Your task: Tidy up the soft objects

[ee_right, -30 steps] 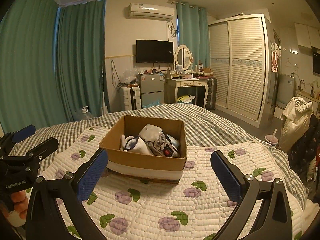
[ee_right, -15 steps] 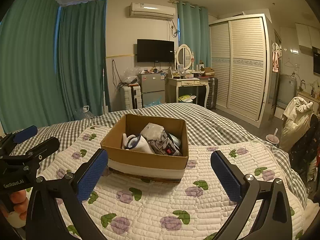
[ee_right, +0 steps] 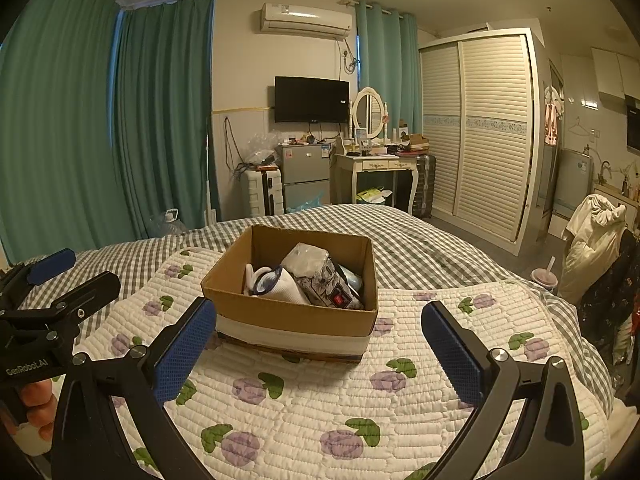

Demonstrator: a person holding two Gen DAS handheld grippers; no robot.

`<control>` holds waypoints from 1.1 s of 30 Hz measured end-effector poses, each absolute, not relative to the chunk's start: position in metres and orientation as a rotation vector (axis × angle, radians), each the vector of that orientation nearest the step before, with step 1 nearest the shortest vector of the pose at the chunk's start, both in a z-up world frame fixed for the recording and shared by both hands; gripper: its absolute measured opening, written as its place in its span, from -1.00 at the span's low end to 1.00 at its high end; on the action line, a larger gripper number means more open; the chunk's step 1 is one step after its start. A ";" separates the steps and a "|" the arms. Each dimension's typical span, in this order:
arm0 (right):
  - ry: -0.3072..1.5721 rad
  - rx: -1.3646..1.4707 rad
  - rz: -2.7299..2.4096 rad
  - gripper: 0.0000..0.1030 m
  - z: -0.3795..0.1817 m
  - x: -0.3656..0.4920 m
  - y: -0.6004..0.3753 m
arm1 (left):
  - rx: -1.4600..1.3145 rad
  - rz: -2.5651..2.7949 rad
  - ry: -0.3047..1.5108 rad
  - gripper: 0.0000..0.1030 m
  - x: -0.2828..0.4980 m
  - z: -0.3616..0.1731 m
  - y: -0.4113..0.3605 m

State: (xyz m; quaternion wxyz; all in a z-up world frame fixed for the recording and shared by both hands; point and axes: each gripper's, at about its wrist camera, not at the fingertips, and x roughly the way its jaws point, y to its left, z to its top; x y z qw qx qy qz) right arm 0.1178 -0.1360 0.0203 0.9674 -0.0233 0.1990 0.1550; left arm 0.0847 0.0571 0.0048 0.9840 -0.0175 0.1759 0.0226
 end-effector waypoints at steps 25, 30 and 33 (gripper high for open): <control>0.407 -0.053 0.314 1.00 0.019 0.117 -0.136 | -0.030 0.043 0.359 0.93 0.086 0.002 0.060; 0.408 -0.053 0.314 1.00 0.019 0.117 -0.136 | -0.029 0.043 0.359 0.93 0.086 0.002 0.060; 0.410 -0.054 0.314 1.00 0.018 0.117 -0.135 | -0.029 0.043 0.360 0.93 0.086 0.002 0.060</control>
